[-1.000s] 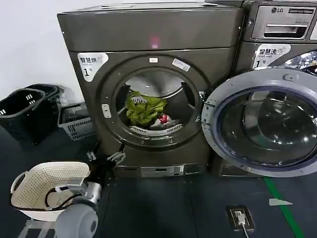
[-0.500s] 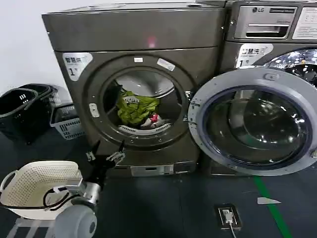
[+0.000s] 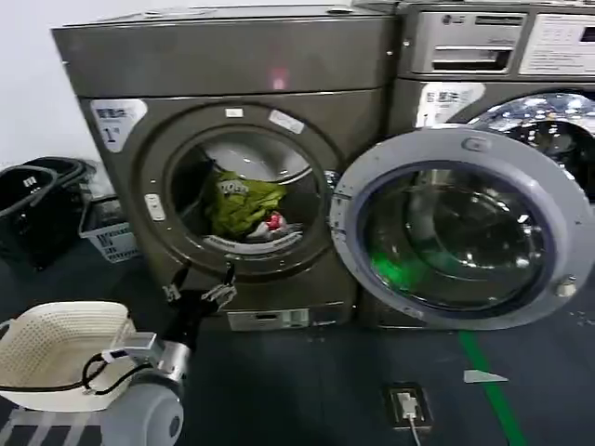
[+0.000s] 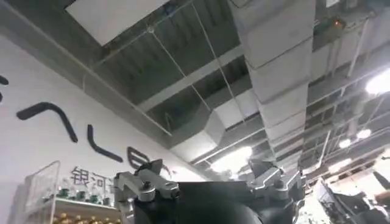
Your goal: Grasp the clothes from the dryer.
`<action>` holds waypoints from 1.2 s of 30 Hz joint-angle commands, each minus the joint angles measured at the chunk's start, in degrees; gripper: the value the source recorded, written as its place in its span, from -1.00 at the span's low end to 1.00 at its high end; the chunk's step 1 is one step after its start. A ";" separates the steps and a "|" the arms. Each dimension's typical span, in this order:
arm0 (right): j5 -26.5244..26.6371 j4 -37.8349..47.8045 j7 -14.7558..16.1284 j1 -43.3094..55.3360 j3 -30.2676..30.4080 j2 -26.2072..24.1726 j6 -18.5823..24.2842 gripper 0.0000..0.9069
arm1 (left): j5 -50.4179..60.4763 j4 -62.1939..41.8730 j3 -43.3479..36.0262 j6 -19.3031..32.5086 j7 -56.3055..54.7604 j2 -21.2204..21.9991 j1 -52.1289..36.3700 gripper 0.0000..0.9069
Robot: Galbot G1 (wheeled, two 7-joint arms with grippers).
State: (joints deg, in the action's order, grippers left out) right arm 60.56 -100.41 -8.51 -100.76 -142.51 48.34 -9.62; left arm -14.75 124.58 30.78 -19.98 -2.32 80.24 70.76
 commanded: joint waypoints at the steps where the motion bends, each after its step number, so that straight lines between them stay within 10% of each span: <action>1: -2.55 0.19 0.17 -0.05 -0.03 0.03 -0.07 1.00 | 0.04 0.15 -0.21 0.05 0.11 0.00 0.07 1.00; 36: -6.57 -2.52 3.17 -1.70 -0.98 1.48 0.85 1.00 | -0.15 -0.17 -0.54 0.04 0.27 -0.14 -2.04 1.00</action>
State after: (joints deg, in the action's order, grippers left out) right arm 54.50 -102.95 -5.49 -102.34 -143.38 49.89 -8.67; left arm -14.89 124.48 30.26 -19.92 -2.03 80.12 68.77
